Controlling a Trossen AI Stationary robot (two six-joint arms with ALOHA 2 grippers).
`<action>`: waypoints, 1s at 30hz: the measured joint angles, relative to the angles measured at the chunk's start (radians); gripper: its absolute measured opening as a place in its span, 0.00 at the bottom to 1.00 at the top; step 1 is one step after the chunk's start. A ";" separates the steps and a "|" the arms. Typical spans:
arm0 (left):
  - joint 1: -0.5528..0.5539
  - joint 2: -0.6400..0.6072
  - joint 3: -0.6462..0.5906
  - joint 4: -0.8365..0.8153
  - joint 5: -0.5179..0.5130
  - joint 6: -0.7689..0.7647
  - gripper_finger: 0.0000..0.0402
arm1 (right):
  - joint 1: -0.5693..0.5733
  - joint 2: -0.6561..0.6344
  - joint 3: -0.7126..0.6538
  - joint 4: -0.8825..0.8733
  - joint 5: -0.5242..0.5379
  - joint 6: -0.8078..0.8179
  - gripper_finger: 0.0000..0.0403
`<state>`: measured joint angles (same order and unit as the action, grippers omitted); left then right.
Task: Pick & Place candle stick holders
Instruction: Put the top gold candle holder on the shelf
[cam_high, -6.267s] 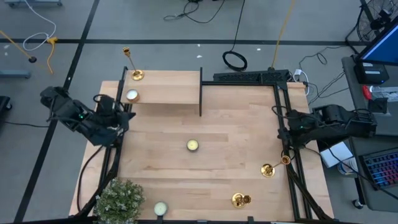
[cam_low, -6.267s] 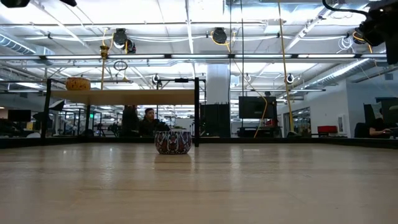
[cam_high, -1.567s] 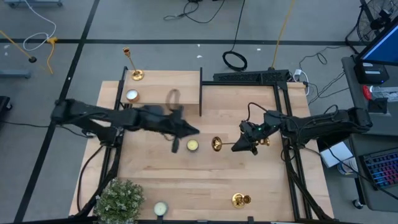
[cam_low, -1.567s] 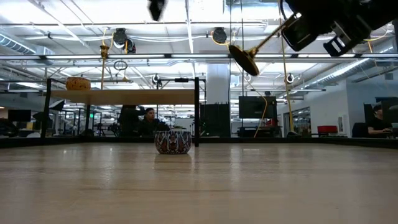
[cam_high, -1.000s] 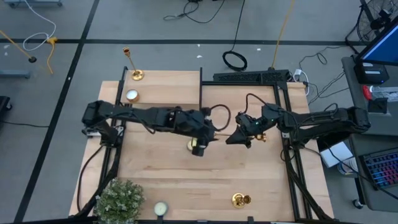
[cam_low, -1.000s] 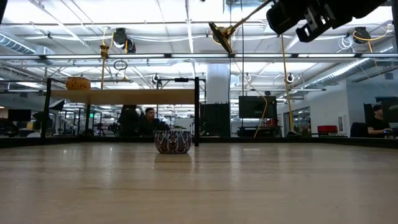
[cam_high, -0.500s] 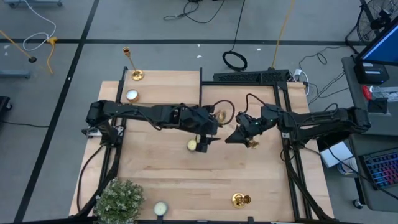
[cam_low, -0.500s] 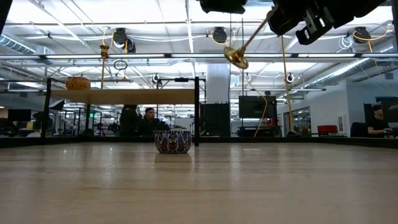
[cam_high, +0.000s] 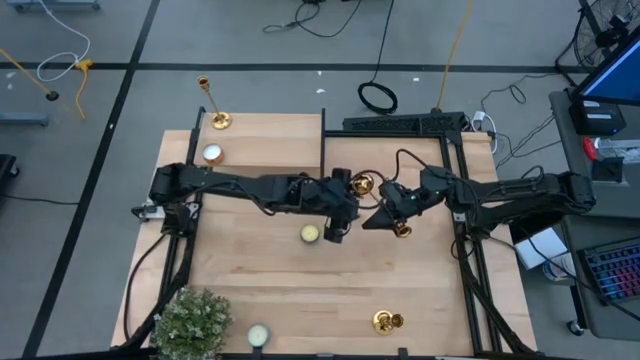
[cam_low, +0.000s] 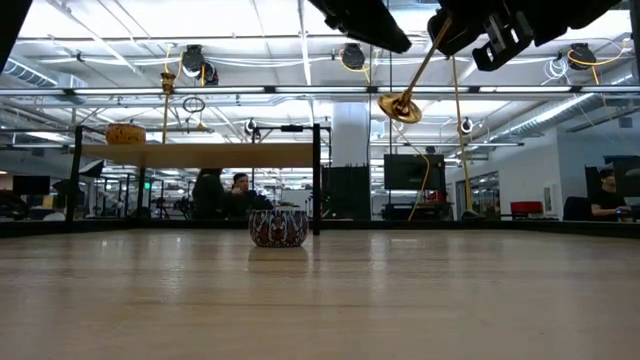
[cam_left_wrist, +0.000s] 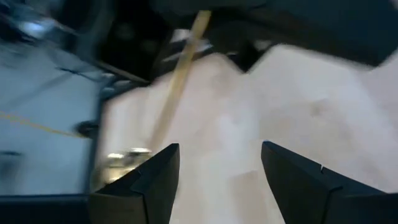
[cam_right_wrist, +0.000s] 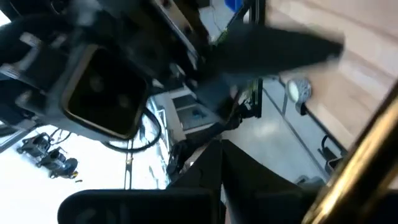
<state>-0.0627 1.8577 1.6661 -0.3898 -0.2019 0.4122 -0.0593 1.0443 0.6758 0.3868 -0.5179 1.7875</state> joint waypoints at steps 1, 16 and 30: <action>-0.004 -0.007 0.000 0.012 -0.028 0.033 0.58 | 0.002 0.000 0.000 0.004 -0.006 0.004 0.00; 0.030 -0.018 0.000 0.119 0.080 0.083 0.41 | 0.049 -0.001 0.000 0.103 0.026 0.092 0.00; 0.041 -0.013 0.000 0.161 0.179 0.082 0.42 | 0.055 -0.001 0.064 0.109 0.046 0.089 0.00</action>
<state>-0.0219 1.8452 1.6665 -0.2285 -0.0231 0.4945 -0.0044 1.0435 0.7393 0.4960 -0.4717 1.8767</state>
